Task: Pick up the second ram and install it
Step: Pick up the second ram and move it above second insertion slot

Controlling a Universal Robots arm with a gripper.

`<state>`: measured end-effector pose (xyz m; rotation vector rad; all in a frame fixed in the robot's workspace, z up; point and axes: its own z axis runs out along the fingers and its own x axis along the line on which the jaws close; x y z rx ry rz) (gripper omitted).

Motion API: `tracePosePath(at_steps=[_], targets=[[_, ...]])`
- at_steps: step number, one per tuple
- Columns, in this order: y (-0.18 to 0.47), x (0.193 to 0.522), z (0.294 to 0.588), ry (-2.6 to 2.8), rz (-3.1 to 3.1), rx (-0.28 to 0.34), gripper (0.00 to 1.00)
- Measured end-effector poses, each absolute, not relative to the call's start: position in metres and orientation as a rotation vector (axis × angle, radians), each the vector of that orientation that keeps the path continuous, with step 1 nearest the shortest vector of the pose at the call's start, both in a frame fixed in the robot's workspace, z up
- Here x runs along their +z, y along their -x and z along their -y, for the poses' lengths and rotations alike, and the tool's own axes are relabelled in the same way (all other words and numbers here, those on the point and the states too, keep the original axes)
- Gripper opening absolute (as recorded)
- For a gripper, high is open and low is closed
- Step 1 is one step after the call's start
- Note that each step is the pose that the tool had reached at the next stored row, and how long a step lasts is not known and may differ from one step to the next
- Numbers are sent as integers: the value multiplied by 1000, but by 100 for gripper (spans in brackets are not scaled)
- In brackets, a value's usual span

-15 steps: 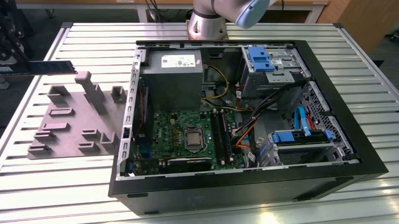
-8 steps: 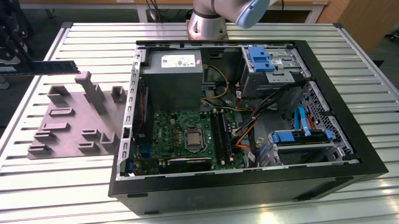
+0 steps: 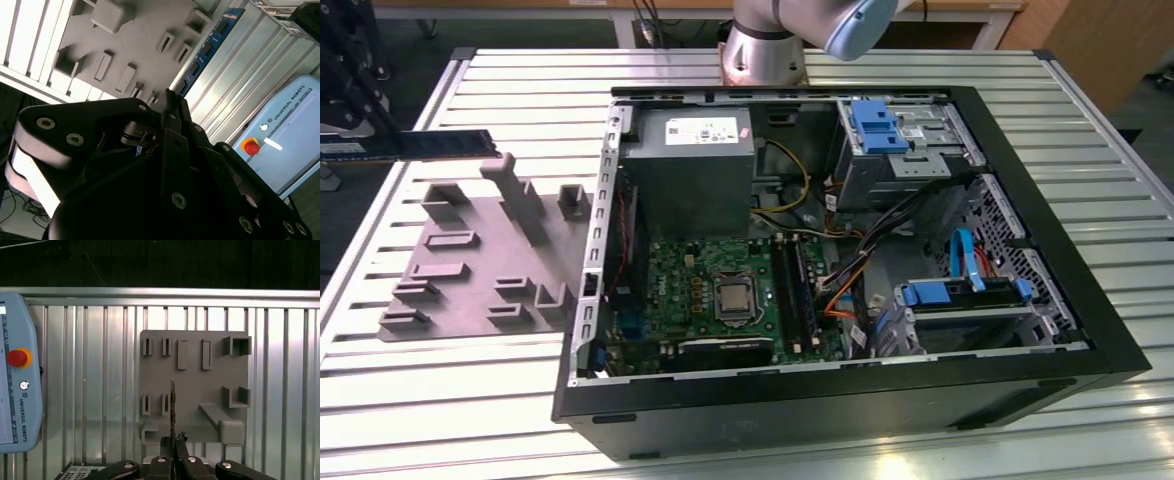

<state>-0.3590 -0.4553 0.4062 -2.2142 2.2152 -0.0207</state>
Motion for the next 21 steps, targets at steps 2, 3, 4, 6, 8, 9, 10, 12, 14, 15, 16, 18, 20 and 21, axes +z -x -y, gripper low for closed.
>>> tracePosePath(at_steps=[2,3,4,6,8,9,10,12,14,15,16,18,20,21], targets=[[357,406,455,2214,-2215,-21,14],[357,406,455,2214,-2215,-21,14],[356,406,455,2214,-2215,-21,14],[354,406,455,2214,-2215,-21,14],[353,406,455,2214,-2215,-21,14],[352,406,455,2214,-2215,-21,14],[352,406,455,2214,-2215,-21,14],[350,406,455,2214,-2215,-21,14],[349,406,455,2214,-2215,-21,14],[348,406,455,2214,-2215,-21,14],[347,406,455,2214,-2215,-21,14],[346,406,455,2214,-2215,-21,14],[344,406,455,2214,-2215,-21,14],[343,406,455,2214,-2215,-21,14]])
